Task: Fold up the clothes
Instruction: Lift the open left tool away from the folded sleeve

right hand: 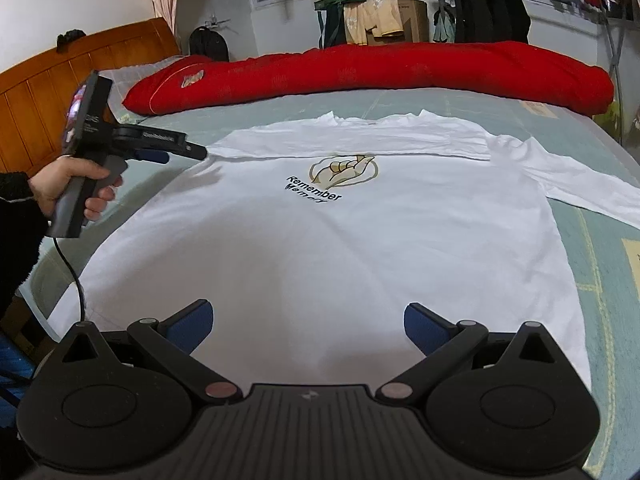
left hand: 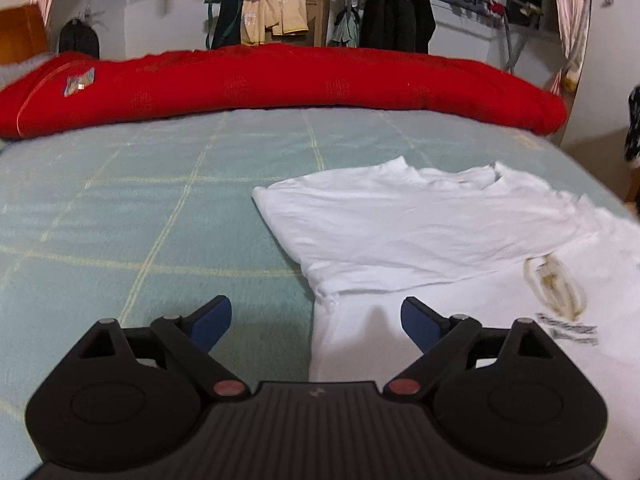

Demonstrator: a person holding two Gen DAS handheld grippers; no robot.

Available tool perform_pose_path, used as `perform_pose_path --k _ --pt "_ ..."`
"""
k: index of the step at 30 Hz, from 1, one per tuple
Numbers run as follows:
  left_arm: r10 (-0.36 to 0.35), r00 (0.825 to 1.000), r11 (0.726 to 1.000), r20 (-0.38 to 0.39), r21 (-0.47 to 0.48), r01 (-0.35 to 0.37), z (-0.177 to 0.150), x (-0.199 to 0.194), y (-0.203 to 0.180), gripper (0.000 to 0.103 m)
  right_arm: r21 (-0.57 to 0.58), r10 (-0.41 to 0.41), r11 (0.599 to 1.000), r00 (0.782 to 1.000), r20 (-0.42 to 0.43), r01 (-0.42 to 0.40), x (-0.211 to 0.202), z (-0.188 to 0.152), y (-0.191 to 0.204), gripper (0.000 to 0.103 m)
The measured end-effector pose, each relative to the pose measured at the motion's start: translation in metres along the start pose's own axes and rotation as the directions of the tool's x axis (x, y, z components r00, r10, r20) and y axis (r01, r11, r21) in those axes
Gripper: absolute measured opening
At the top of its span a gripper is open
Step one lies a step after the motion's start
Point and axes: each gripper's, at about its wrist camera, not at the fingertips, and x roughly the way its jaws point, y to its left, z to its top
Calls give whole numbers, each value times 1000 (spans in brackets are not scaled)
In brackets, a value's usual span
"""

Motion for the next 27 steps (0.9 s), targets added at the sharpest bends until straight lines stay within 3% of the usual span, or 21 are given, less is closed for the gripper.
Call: perform_pose_path --k 4,6,11,15,20,23,27 --pt "188 982 978 21 92 -189 -4 18 -5 92 -26 -15 1000 1000 -5 15 4 4 6 103" --pt "223 974 970 46 92 -227 -8 18 0 94 -45 -33 998 999 -7 33 5 6 7 103" --pt "163 985 986 49 36 -165 -22 15 28 97 -47 -34 998 999 -20 33 13 8 8 103" --pt "93 996 992 10 -92 -92 -26 15 52 99 -62 -26 998 999 -23 25 18 10 12 103" --pt "128 992 978 -11 -167 -128 -27 -2 60 96 -81 -29 996 999 -12 28 15 11 13 103" --pt "-29 997 960 73 -275 48 -16 -21 72 96 -67 -24 997 1000 -11 23 17 12 12 103" --pt "-242 960 904 144 -327 277 15 -20 62 96 -62 -19 998 1000 -12 19 21 13 13 103"
